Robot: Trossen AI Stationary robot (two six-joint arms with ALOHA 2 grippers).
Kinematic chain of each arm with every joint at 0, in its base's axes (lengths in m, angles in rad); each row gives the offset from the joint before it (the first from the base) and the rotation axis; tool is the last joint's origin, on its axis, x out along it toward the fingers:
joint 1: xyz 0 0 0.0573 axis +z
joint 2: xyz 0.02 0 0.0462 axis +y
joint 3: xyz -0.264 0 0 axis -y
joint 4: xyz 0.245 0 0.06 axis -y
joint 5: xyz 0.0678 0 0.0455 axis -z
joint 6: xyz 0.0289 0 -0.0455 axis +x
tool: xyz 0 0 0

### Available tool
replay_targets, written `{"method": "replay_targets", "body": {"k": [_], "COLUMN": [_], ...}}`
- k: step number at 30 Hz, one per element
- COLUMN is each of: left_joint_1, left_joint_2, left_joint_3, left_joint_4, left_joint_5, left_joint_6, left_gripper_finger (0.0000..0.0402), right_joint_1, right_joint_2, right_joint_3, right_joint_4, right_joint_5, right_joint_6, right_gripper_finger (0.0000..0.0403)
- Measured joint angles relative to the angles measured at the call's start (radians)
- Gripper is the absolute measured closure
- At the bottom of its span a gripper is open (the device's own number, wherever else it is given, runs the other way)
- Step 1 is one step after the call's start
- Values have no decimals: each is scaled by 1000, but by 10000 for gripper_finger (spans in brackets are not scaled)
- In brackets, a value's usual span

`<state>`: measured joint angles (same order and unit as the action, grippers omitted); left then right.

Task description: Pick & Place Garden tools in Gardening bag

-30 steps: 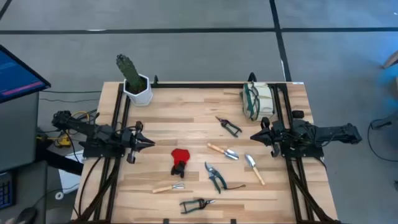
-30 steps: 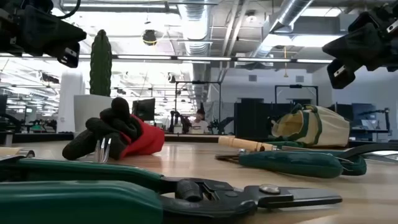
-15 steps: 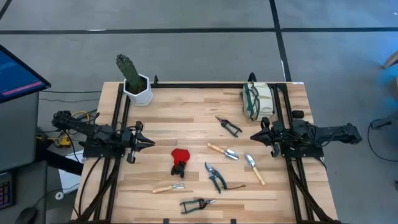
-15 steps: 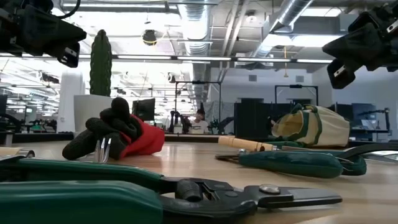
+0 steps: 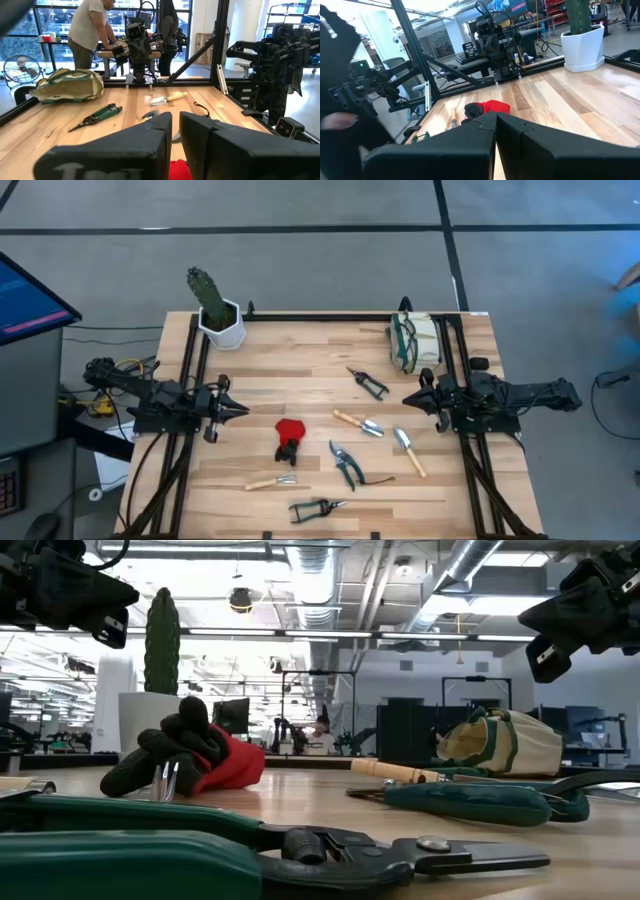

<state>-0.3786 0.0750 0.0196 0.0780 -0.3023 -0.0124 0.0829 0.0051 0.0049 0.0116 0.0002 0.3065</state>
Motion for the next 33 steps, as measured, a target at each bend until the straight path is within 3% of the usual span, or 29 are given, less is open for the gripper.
{"method": "replay_targets", "body": {"k": [33], "left_joint_1": [0], "left_joint_2": [0], "left_joint_3": [0], "left_joint_4": [13], "left_joint_5": [0], "left_joint_6": [0], "left_gripper_finger": [376], "right_joint_1": [0], "right_joint_2": [0], "right_joint_3": [0], "right_joint_4": [0], "right_joint_5": [0], "right_joint_6": [0], "right_gripper_finger": [402]}}
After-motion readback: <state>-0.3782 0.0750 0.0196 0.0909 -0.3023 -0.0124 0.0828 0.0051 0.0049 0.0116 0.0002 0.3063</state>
